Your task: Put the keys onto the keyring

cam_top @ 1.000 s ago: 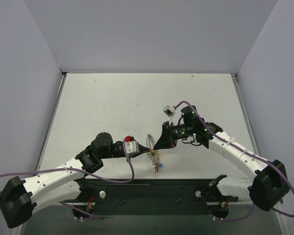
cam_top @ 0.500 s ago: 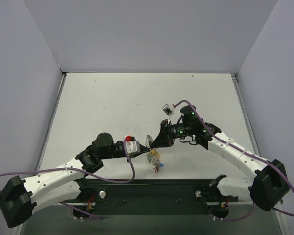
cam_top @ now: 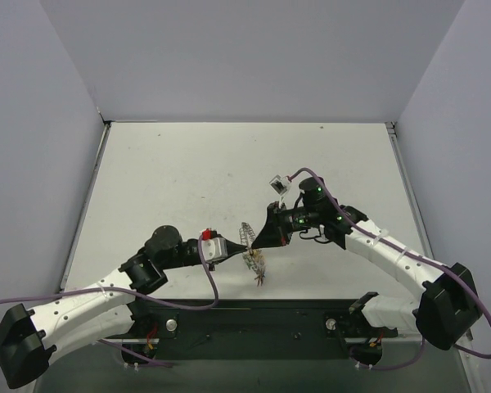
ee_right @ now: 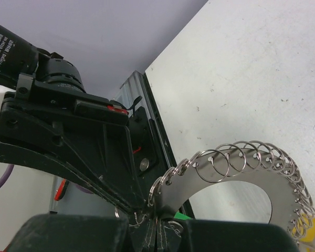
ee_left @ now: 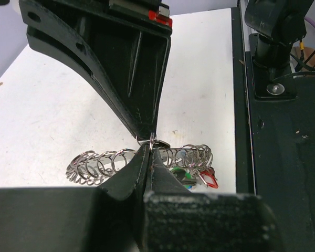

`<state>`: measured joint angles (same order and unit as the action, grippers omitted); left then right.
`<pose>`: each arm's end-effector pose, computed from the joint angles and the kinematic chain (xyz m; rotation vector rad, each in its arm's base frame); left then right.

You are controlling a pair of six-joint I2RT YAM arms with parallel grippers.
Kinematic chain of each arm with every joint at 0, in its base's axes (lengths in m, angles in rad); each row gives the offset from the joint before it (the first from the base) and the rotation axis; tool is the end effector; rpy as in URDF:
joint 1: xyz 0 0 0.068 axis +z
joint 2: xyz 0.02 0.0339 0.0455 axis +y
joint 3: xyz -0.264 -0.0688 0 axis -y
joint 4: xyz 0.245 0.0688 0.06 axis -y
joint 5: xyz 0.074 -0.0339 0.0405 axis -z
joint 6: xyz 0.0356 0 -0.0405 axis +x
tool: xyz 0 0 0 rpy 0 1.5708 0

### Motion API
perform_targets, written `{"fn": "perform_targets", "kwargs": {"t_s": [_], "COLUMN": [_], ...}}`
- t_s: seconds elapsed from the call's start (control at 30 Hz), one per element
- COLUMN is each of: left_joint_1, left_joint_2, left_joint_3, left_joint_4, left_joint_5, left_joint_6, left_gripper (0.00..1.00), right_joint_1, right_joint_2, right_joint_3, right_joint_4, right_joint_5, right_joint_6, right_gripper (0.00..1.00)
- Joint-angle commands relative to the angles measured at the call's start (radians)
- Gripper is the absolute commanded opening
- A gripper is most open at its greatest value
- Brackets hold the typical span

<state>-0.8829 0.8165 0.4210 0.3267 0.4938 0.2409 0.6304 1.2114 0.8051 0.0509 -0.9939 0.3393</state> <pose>0.1098 -0.1602 0.2596 1.2170 1.1987 -0.8874 0.1953 0.1794 0.2864 -1.0122 1.8256 1.5703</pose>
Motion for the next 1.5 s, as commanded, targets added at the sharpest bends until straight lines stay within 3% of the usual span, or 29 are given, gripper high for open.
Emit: {"fn": "perform_targets", "kwargs": {"t_s": [0.0,0.4,1.47], "left_joint_1": [-0.001,-0.002,-0.005], "left_joint_2": [-0.028,-0.007,0.003], "left_joint_3": [0.007,0.009,-0.004], "left_joint_4": [0.107,0.106,0.107], "left_joint_5": [0.019,-0.021,-0.066], "left_joint_6": [0.021,0.020,0.017], "left_gripper": [0.00,0.00,0.00], "right_joint_1": [0.011,0.005,0.006], "right_joint_2": [0.007,-0.062,-0.112], "right_joint_3": [-0.003,-0.041,-0.060], "right_joint_4": [0.013,0.073,0.125], "right_joint_5": [-0.018,0.046,0.024], "right_joint_6": [-0.017,0.046,0.112], "right_gripper": [0.00,0.00,0.00]}}
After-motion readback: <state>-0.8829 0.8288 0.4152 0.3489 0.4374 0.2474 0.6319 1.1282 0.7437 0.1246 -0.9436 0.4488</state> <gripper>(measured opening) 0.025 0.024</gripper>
